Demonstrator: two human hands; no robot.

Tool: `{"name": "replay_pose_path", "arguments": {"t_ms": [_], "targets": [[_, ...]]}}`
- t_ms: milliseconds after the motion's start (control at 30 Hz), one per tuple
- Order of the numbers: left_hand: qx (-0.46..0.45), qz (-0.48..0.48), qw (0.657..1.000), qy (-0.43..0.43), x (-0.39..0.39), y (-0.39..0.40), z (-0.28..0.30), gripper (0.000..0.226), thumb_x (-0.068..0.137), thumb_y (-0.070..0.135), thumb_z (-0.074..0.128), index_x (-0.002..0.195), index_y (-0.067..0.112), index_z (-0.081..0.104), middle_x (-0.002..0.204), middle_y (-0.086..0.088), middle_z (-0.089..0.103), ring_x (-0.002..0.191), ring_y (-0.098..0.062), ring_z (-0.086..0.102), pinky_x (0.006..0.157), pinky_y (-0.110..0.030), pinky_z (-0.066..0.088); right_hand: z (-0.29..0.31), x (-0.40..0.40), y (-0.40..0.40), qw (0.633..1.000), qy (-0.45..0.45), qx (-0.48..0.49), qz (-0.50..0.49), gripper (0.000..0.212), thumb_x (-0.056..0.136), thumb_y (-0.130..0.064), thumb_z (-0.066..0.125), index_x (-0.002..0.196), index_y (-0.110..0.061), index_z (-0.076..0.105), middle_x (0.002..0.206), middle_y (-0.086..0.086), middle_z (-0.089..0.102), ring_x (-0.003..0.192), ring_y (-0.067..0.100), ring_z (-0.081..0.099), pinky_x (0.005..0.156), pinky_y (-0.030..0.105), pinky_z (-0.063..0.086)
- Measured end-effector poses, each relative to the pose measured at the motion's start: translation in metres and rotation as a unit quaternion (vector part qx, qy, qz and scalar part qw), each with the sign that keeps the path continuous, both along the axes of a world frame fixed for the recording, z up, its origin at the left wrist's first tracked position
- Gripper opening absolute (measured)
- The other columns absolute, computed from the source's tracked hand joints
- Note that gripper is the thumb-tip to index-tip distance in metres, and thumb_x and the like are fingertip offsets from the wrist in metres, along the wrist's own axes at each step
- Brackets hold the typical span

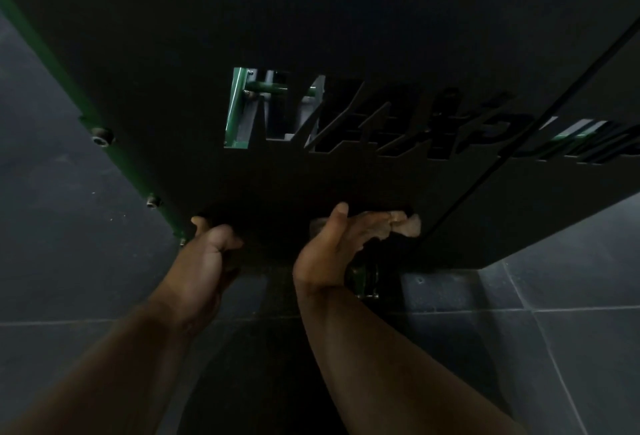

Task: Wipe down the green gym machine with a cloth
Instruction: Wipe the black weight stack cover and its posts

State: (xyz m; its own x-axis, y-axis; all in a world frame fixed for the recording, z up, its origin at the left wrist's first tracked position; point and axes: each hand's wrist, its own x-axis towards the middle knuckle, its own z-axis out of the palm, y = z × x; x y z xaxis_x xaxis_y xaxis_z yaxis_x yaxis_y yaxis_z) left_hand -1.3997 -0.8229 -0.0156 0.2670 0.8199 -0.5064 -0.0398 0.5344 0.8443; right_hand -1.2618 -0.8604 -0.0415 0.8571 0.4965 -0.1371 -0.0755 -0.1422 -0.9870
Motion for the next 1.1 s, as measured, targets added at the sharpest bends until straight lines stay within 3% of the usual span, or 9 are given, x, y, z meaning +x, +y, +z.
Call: {"name": "replay_pose_path", "arguments": {"t_ms": [100, 200, 333, 533, 633, 800, 900, 1000, 1100], "targets": [[-0.004, -0.003, 1.0, 0.022, -0.001, 0.0, 0.0, 0.065, 0.094, 0.014, 0.051, 0.158, 0.015, 0.04, 0.107, -0.016, 0.066, 0.093, -0.016, 0.064, 0.078, -0.035, 0.046, 0.013, 0.004, 0.006, 0.995, -0.089, 0.044, -0.023, 0.093, 0.095, -0.073, 0.03, 0.159, -0.039, -0.029, 0.171, -0.009, -0.027, 0.159, 0.007, -0.014, 0.13, 0.054, 0.0], [0.003, -0.02, 1.0, 0.018, -0.003, 0.002, 0.002, 0.059, 0.093, 0.015, 0.052, 0.149, 0.034, 0.048, 0.127, 0.002, 0.072, 0.118, -0.023, 0.066, 0.087, -0.038, 0.048, 0.01, 0.006, -0.008, 0.987, -0.159, 0.015, 0.022, 0.091, 0.096, -0.067, 0.028, 0.161, -0.034, -0.027, 0.17, -0.014, -0.019, 0.155, -0.002, -0.007, 0.13, 0.05, -0.005], [0.017, -0.026, 0.999, 0.01, 0.002, -0.002, 0.004, 0.076, 0.095, 0.008, 0.049, 0.156, 0.048, 0.03, 0.138, 0.007, 0.063, 0.121, -0.022, 0.061, 0.083, -0.038, 0.049, 0.0, 0.012, -0.024, 0.947, -0.294, -0.049, 0.117, 0.087, 0.099, -0.064, 0.027, 0.161, -0.035, -0.027, 0.174, 0.004, -0.013, 0.162, 0.028, -0.004, 0.127, 0.058, -0.008], [-0.001, -0.008, 1.0, 0.023, 0.008, -0.004, 0.014, 0.07, 0.089, 0.01, 0.051, 0.157, 0.006, 0.034, 0.129, -0.041, 0.048, 0.092, -0.049, 0.062, 0.073, -0.059, 0.052, 0.057, 0.014, -0.005, 0.849, -0.503, -0.082, 0.139, 0.087, 0.101, -0.06, 0.033, 0.163, -0.029, -0.02, 0.168, 0.018, -0.027, 0.156, 0.044, -0.021, 0.126, 0.06, -0.01], [-0.03, 0.031, 0.999, 0.014, 0.012, -0.005, 0.026, 0.067, 0.089, 0.012, 0.053, 0.155, 0.004, 0.041, 0.132, -0.037, 0.052, 0.108, -0.054, 0.058, 0.09, -0.071, 0.048, 0.062, 0.019, -0.016, 0.819, -0.538, -0.122, 0.159, 0.091, 0.101, -0.062, 0.035, 0.162, -0.029, -0.023, 0.171, 0.021, -0.019, 0.157, 0.045, -0.018, 0.126, 0.064, -0.007], [-0.054, 0.036, 0.997, -0.028, 0.02, -0.005, 0.036, 0.019, 0.098, 0.01, 0.049, 0.101, 0.015, 0.068, 0.075, 0.001, 0.073, 0.064, -0.01, 0.069, 0.055, -0.029, 0.051, 0.104, 0.04, -0.016, 0.763, -0.624, -0.107, 0.133, 0.091, 0.098, -0.062, 0.039, 0.164, -0.03, -0.016, 0.171, 0.02, -0.012, 0.158, 0.043, -0.014, 0.125, 0.061, -0.013], [-0.062, 0.03, 0.996, -0.049, 0.023, -0.004, 0.036, 0.016, 0.093, 0.009, 0.052, 0.106, 0.018, 0.058, 0.07, 0.003, 0.065, 0.049, -0.006, 0.064, 0.043, -0.023, 0.048, 0.146, 0.036, 0.0, 0.728, -0.669, -0.074, 0.128, 0.089, 0.096, -0.06, 0.047, 0.165, -0.025, 0.001, 0.17, 0.016, -0.006, 0.155, 0.04, -0.02, 0.124, 0.061, -0.012], [-0.07, 0.028, 0.996, -0.041, 0.022, -0.001, 0.032, 0.017, 0.091, 0.014, 0.054, 0.106, 0.022, 0.054, 0.077, 0.001, 0.067, 0.059, -0.01, 0.066, 0.055, -0.029, 0.049, 0.18, 0.044, 0.008, 0.69, -0.712, -0.059, 0.112, 0.088, 0.096, -0.058, 0.053, 0.163, -0.023, 0.008, 0.168, 0.013, -0.001, 0.157, 0.045, -0.007, 0.124, 0.061, -0.011], [-0.084, 0.039, 0.995, -0.026, 0.018, 0.005, 0.026, 0.039, 0.083, 0.024, 0.061, 0.121, 0.015, 0.06, 0.116, -0.015, 0.072, 0.096, -0.026, 0.069, 0.07, -0.039, 0.051, 0.195, 0.053, 0.009, 0.709, -0.701, -0.041, 0.068, 0.08, 0.099, -0.053, 0.05, 0.161, -0.023, 0.008, 0.17, 0.023, 0.005, 0.158, 0.046, -0.005, 0.125, 0.063, -0.008]]}}
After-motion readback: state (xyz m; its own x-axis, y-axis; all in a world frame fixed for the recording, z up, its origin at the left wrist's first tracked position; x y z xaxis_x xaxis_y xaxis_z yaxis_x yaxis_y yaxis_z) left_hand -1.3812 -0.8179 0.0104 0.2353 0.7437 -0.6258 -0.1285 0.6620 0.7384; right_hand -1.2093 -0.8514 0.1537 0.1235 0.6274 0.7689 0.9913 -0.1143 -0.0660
